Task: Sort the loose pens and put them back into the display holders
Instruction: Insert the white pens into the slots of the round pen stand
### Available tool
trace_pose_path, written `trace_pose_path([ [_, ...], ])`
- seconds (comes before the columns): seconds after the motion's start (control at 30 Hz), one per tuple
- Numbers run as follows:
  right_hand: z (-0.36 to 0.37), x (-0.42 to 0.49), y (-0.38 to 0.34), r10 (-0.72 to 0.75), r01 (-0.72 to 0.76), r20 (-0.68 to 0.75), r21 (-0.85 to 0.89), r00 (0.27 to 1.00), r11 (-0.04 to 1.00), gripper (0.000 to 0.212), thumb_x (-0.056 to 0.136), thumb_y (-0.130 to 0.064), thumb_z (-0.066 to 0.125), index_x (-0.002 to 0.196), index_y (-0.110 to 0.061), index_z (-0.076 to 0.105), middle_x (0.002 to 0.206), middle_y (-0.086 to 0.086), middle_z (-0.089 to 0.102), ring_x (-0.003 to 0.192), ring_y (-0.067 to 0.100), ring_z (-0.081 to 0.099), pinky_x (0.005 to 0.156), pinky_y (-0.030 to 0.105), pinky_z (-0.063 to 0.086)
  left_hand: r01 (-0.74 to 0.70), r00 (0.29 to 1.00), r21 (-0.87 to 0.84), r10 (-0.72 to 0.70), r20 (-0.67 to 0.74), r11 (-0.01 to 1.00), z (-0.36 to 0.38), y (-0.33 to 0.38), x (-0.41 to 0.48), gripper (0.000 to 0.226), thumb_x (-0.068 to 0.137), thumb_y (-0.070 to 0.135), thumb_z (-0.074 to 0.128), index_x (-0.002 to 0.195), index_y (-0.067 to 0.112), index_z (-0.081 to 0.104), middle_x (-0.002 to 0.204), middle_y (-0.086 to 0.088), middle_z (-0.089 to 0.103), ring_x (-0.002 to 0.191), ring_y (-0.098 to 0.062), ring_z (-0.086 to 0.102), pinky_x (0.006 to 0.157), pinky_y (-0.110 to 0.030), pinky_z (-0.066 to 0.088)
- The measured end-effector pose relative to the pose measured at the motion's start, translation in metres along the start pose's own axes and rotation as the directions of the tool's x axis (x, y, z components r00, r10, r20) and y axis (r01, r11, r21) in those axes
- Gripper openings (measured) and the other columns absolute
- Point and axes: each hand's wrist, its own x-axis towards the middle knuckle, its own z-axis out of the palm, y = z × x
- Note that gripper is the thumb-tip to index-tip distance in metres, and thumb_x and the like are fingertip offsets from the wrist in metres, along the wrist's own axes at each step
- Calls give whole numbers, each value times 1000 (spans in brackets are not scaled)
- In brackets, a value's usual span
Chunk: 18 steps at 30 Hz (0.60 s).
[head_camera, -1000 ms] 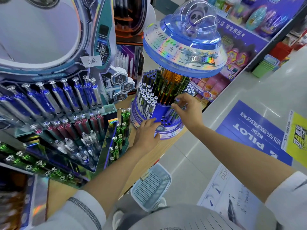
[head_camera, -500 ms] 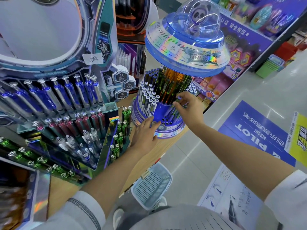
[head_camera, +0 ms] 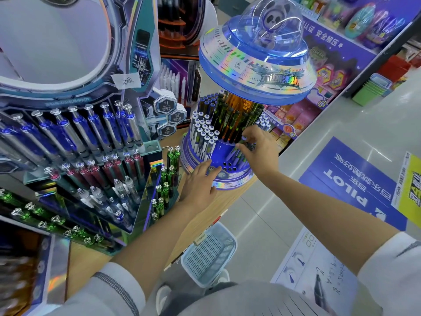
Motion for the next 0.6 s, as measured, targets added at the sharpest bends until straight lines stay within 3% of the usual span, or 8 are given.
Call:
trace_pose_path([
  [0.17, 3, -9, 5, -91, 92, 11, -106, 996, 990, 27, 85, -20, 71, 111, -13, 70, 95, 7, 63, 87, 28, 54, 77, 32, 39, -3, 1000, 9, 3, 26, 1000, -2, 1, -2, 60, 97, 22, 49, 151, 28, 22, 161, -4, 7, 147, -22, 8, 116, -40, 21],
  [0.37, 2, -20, 3, -71, 103, 132, -255, 989, 962, 55, 81, -20, 74, 133, -10, 57, 119, 15, 57, 110, 36, 51, 90, 47, 41, 8, 997, 16, -9, 74, 1000, -5, 5, 0, 62, 98, 25, 48, 153, 28, 18, 161, -4, 2, 148, -23, 3, 116, -41, 20],
  [0.47, -2, -33, 1, -62, 88, 130, -212, 990, 973, 59, 84, -22, 69, 139, -13, 49, 132, 13, 52, 121, 32, 44, 101, 44, 33, 4, 995, 42, -8, 98, 999, -6, 10, -6, 63, 98, 27, 47, 153, 28, 17, 161, -4, -3, 147, -24, 3, 115, -39, 20],
  [0.6, -5, -55, -5, -80, 82, 45, -54, 996, 995, 48, 85, -16, 61, 132, -12, 54, 128, 8, 55, 117, 24, 45, 99, 35, 34, -14, 997, 67, 9, 72, 998, -4, 12, -23, 64, 97, 27, 47, 153, 29, 16, 161, -7, -4, 147, -25, 6, 114, -40, 21],
])
